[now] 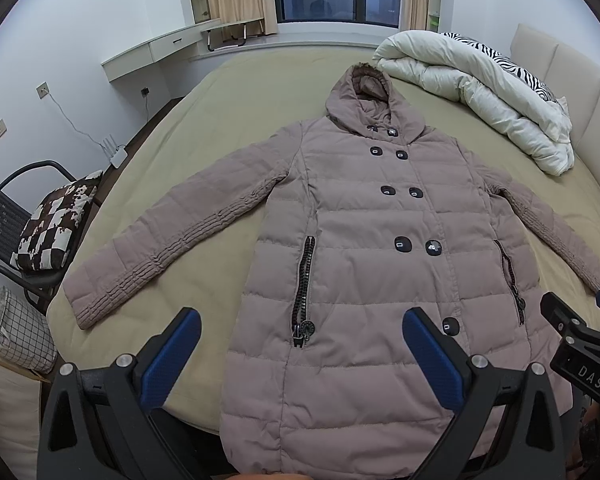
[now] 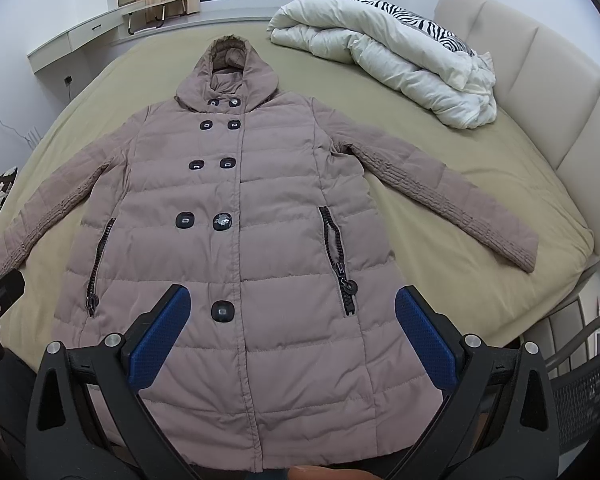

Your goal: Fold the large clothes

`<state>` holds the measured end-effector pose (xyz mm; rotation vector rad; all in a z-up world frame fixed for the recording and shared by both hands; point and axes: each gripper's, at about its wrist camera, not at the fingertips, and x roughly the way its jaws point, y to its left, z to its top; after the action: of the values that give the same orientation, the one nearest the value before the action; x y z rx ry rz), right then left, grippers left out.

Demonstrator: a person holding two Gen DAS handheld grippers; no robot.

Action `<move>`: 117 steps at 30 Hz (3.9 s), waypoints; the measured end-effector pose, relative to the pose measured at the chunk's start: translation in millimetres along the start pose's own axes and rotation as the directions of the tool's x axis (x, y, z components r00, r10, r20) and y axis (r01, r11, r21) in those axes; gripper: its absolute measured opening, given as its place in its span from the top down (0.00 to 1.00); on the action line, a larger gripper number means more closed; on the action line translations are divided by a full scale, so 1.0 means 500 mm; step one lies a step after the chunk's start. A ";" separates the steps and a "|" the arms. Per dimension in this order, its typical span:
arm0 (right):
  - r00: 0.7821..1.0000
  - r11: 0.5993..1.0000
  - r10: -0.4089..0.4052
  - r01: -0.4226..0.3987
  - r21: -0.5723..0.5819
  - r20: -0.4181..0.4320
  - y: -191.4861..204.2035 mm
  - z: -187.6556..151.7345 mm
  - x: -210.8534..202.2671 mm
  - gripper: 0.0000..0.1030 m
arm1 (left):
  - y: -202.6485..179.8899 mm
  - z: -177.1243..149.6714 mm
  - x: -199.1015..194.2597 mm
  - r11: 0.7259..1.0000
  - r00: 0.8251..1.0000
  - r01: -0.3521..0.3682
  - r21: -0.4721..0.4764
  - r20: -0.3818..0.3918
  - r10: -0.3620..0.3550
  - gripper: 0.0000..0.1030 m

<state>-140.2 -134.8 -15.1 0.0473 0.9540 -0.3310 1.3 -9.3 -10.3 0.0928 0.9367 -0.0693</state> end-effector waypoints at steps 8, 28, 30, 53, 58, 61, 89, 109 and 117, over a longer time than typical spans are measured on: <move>1.000 1.000 -0.002 0.002 -0.001 0.000 0.000 -0.001 0.001 0.00 | 0.001 0.000 0.000 1.000 1.000 0.002 0.000 -0.001 -0.002 0.00; 1.000 1.000 0.000 0.000 0.002 -0.009 -0.001 -0.007 0.008 0.00 | 0.001 -0.003 0.002 1.000 1.000 -0.002 0.001 -0.001 0.002 0.00; 1.000 1.000 0.001 -0.001 0.002 -0.010 -0.001 -0.007 0.008 0.00 | 0.001 -0.002 0.002 1.000 1.000 -0.002 0.000 -0.002 0.002 0.00; 1.000 1.000 0.002 -0.001 0.002 -0.013 -0.001 -0.009 0.010 0.00 | 0.002 -0.006 0.003 1.000 1.000 -0.003 0.000 -0.003 0.003 0.00; 1.000 1.000 0.002 -0.001 0.002 -0.013 0.000 -0.007 0.010 0.00 | 0.002 -0.004 0.003 1.000 1.000 -0.003 0.000 -0.003 0.003 0.00; 1.000 1.000 0.000 0.000 0.002 -0.013 0.000 -0.008 0.010 0.00 | 0.002 -0.006 0.003 1.000 1.000 -0.003 0.001 -0.003 0.003 0.00; 0.996 0.996 0.072 -0.070 0.047 -0.043 -0.034 -0.010 0.041 0.00 | 0.001 -0.021 0.013 1.000 0.999 -0.022 -0.005 0.023 0.022 0.00; 0.981 0.309 0.167 -0.150 0.939 0.102 -0.820 -0.136 0.420 0.00 | -0.083 0.010 0.143 0.973 0.991 0.129 0.190 -0.003 -0.130 0.00; 0.984 0.212 0.095 -0.170 0.962 0.153 -0.960 -0.144 0.518 0.00 | -0.088 0.062 0.144 0.981 0.981 0.182 0.071 0.060 -0.186 0.00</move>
<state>-202.4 -643.4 -215.2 1.3302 0.5100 -0.7449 64.3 -57.6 -52.6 0.0637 0.8749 -0.2727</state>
